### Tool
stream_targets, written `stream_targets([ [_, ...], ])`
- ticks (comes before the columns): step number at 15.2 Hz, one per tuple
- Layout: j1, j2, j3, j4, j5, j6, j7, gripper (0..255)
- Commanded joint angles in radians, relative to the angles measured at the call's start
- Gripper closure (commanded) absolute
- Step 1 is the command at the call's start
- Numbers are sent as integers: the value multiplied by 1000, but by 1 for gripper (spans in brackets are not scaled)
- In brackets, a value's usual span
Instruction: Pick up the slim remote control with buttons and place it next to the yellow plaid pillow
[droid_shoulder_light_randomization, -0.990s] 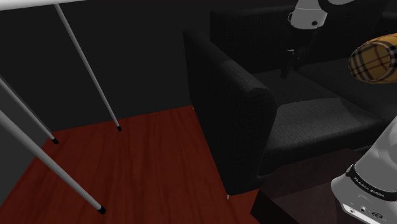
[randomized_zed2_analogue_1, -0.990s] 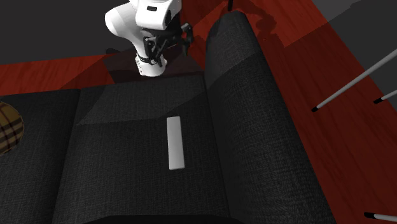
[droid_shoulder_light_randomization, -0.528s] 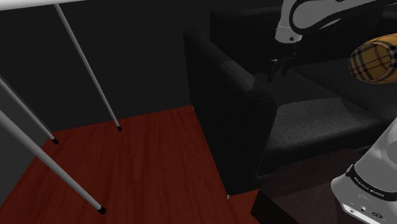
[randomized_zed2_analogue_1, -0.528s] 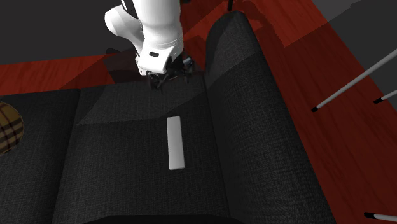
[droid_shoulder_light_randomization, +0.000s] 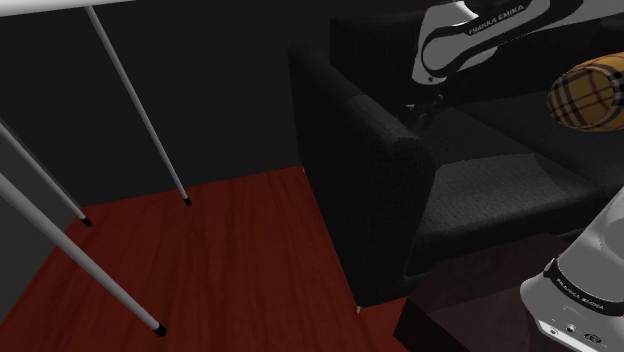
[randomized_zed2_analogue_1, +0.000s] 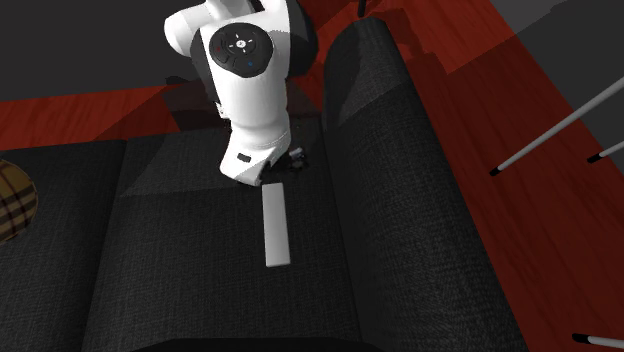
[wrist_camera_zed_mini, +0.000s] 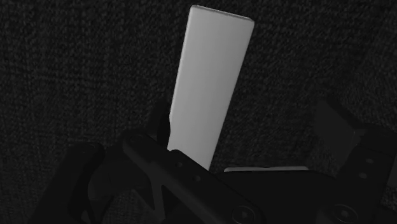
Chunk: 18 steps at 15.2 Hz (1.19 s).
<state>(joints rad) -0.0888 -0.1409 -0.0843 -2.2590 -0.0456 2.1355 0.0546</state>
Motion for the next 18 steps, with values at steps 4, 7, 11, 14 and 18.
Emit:
stream_targets([
  [4,-25,186,-28,106,15,81,-3,0],
  [7,-32,240,-34,132,21,109,-5,0],
  [11,-34,271,-34,112,25,159,-8,0],
  [14,-35,292,-34,101,28,191,-10,0],
  [18,-35,292,-34,101,28,191,-10,0],
])
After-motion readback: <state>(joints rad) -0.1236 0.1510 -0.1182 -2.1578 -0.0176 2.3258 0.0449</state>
